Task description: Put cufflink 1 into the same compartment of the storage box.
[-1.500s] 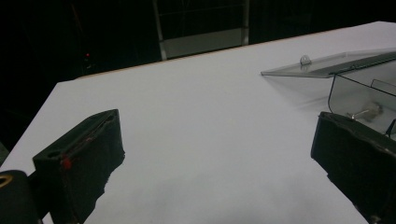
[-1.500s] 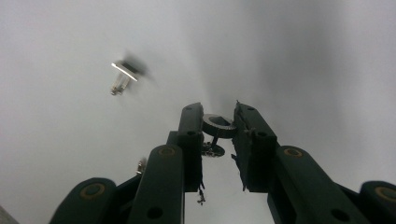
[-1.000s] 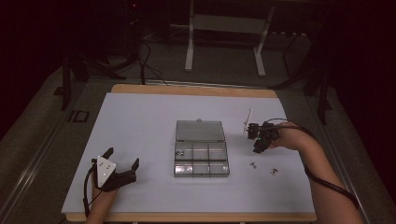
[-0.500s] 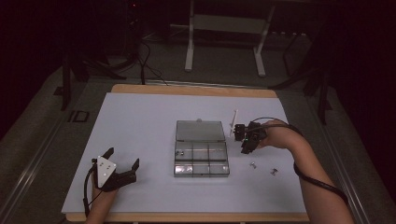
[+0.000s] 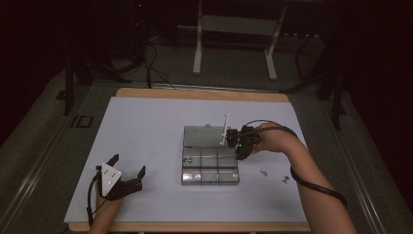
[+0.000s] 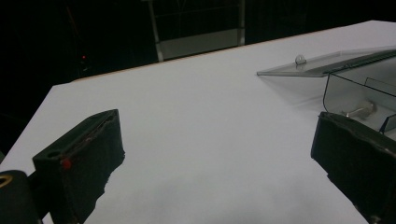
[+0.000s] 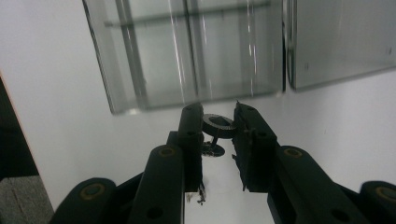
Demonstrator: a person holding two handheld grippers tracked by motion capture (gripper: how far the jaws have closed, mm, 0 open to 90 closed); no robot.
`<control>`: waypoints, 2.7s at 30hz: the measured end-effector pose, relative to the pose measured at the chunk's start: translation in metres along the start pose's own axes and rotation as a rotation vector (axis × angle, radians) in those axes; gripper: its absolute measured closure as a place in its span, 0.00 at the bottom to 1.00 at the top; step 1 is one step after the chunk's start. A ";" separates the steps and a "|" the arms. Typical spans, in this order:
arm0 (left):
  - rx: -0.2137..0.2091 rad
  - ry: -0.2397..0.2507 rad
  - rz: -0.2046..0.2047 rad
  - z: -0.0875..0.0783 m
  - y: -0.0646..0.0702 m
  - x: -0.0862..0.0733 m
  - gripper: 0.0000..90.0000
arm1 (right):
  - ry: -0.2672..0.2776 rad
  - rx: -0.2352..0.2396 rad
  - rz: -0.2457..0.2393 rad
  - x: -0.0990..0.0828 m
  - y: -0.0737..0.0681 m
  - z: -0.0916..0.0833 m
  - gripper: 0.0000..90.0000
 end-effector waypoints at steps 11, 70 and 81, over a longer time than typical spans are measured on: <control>-0.002 0.004 0.001 0.000 0.000 0.000 0.04 | 0.011 0.005 -0.041 0.034 -0.004 0.006 0.81; -0.012 0.006 0.001 -0.001 0.001 0.000 0.04 | 0.086 0.027 0.143 0.132 0.000 0.078 0.72; -0.012 0.006 0.000 -0.001 0.001 0.000 0.04 | 0.069 0.029 0.061 0.130 -0.004 0.054 0.64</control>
Point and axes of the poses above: each handheld gripper's, and its own axes: z roughly forward along the jaws, x roughly out of its top, y roughly to its right, the point moved 10 cm from there along z, roughly forward along the jaws, and after that the axes turned 1 degree about y, right-handed, at the moved point
